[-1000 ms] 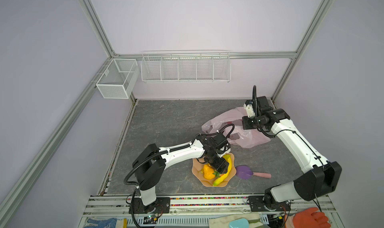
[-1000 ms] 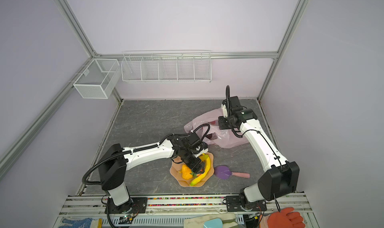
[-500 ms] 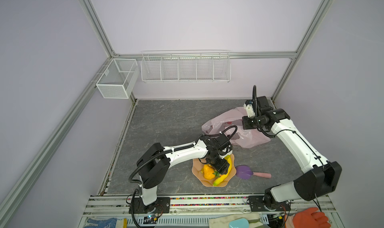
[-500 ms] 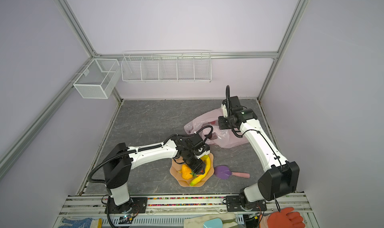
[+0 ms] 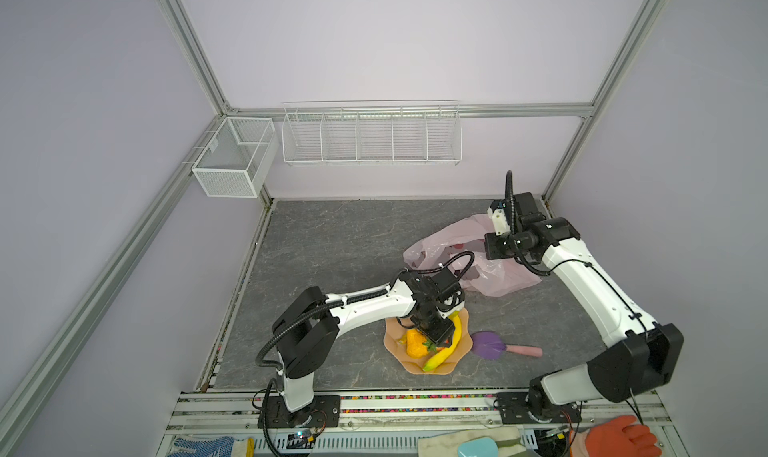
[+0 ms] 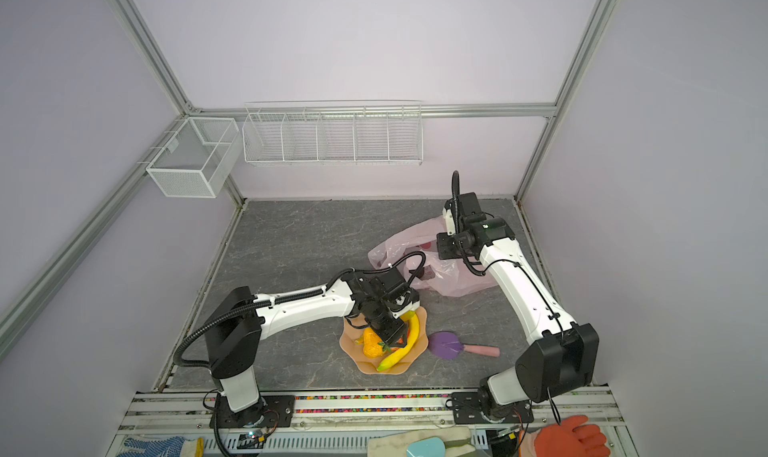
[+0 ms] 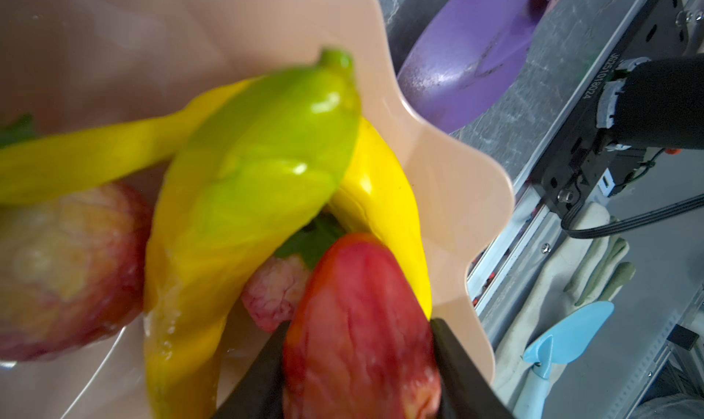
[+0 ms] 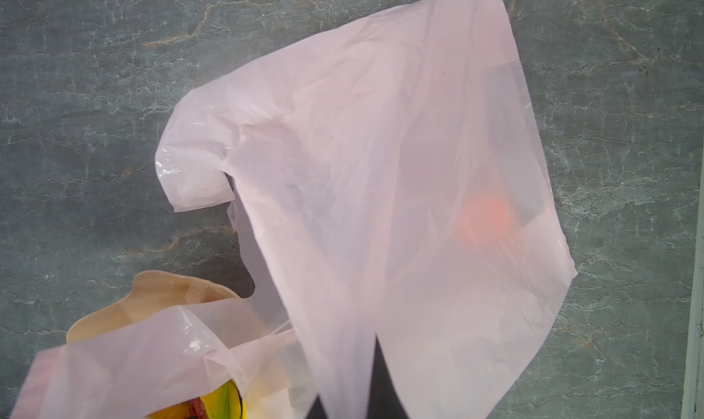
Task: Place the fruits into the plastic bag
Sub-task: Pick up the fruit from the plate, then place the fruit in the plastic bag.
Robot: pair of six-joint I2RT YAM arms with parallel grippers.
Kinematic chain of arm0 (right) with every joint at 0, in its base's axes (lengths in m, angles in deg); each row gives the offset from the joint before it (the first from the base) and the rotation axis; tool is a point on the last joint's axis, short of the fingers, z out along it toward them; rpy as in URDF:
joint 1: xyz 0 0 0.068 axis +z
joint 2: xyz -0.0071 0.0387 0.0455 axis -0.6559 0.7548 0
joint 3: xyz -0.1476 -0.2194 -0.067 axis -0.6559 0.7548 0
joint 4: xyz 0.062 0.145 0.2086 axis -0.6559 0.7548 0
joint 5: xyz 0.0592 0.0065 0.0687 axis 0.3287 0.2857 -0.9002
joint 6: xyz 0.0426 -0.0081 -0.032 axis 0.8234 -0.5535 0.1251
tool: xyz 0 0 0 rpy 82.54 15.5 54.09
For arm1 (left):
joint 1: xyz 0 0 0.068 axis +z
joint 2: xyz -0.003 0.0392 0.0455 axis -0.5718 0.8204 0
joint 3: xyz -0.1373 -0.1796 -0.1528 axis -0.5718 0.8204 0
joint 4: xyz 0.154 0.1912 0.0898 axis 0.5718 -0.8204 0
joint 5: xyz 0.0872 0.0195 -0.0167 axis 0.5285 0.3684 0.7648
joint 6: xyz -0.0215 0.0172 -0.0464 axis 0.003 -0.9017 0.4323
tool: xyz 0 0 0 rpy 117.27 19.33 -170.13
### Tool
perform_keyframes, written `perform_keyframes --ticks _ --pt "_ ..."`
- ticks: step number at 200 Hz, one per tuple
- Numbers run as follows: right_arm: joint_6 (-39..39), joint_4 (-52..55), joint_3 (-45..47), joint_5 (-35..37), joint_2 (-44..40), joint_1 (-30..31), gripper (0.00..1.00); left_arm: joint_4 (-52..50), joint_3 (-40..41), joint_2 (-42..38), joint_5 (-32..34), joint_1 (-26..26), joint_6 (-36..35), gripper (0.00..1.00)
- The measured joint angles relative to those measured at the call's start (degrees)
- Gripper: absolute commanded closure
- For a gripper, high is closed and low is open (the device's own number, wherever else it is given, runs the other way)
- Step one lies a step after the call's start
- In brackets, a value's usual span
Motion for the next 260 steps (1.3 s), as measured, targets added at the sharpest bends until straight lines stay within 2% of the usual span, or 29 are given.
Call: perform_keyframes --ticks 55,100,175,260 --pt "0.0 0.0 -0.4 0.0 0.0 0.0 0.93 0.5 0.0 -7.3 3.6 0.2 -0.4 0.70" --pt "0.0 0.0 -0.6 0.0 0.0 0.0 0.93 -1.3 -0.2 -11.2 12.0 1.6 -4.1 0.71" --pt "-0.2 0.0 -0.7 0.0 0.0 0.0 0.93 -7.2 -5.9 -4.3 25.1 10.3 -14.3 0.73" --pt "-1.0 0.1 -0.7 0.0 0.0 0.0 0.93 -9.8 -19.9 9.6 28.2 10.9 -24.2 0.73"
